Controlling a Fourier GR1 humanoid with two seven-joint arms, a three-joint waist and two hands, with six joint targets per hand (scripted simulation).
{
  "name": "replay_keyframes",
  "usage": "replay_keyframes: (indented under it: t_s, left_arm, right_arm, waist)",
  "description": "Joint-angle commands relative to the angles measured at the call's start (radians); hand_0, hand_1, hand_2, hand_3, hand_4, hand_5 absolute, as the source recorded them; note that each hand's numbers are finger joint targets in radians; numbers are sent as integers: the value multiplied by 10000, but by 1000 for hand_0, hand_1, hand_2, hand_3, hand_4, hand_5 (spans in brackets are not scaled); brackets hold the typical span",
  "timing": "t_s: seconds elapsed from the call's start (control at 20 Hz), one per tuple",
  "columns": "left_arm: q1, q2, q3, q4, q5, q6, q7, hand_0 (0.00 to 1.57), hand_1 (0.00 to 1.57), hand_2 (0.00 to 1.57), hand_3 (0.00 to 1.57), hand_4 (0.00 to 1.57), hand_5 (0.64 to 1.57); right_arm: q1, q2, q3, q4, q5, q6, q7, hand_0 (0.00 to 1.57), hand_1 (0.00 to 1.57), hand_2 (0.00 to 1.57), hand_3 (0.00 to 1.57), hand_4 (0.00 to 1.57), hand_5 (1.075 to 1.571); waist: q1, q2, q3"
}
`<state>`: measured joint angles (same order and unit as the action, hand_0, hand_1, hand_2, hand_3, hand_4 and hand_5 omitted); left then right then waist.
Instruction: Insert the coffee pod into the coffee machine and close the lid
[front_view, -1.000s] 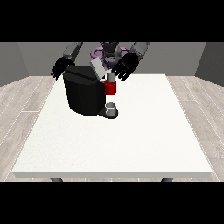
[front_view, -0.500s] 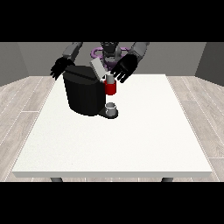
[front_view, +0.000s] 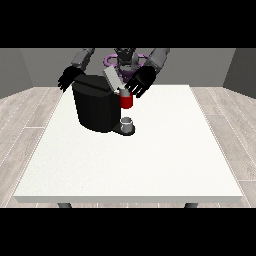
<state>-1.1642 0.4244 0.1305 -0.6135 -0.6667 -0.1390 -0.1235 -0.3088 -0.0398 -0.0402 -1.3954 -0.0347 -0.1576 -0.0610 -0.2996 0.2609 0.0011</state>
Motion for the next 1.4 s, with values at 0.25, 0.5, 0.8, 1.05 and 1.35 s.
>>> replay_keyframes:
  t_s: [0.25, 0.5, 0.8, 1.05, 1.35]
  left_arm:
    - [-119, -274, -97, 40, -95, -176, 272, 1161, 1161, 1195, 1058, 457, 1571]
    - [46, 59, -211, -87, -385, 154, -250, 1105, 1105, 1151, 980, 413, 1571]
    - [-220, -20, -192, 79, -389, -179, -11, 1050, 1050, 1119, 962, 364, 1571]
    - [46, 154, -376, -28, -531, -339, -661, 912, 912, 1022, 865, 363, 1571]
    - [94, 280, -707, 119, -966, -695, -459, 0, 0, 0, 0, 0, 1571]
  right_arm:
    - [116, 58, -117, 324, -36, -10, -403, 0, 0, 0, 0, 380, 1571]
    - [21, -372, -412, 364, -275, 397, -531, 0, 0, 0, 0, 438, 1571]
    - [-334, -9, -153, 197, 26, -249, 267, 0, 0, 0, 0, 415, 1571]
    - [-157, 72, -324, 390, -56, -285, -367, 0, 0, 0, 0, 411, 1571]
    - [109, 79, -103, 368, 205, -353, -367, 0, 0, 0, 0, 360, 1571]
  waist:
    - [142, 23, -7]
    - [170, 266, -8]
    - [270, 10, -9]
    - [496, 156, -8]
    - [287, -12, -8]
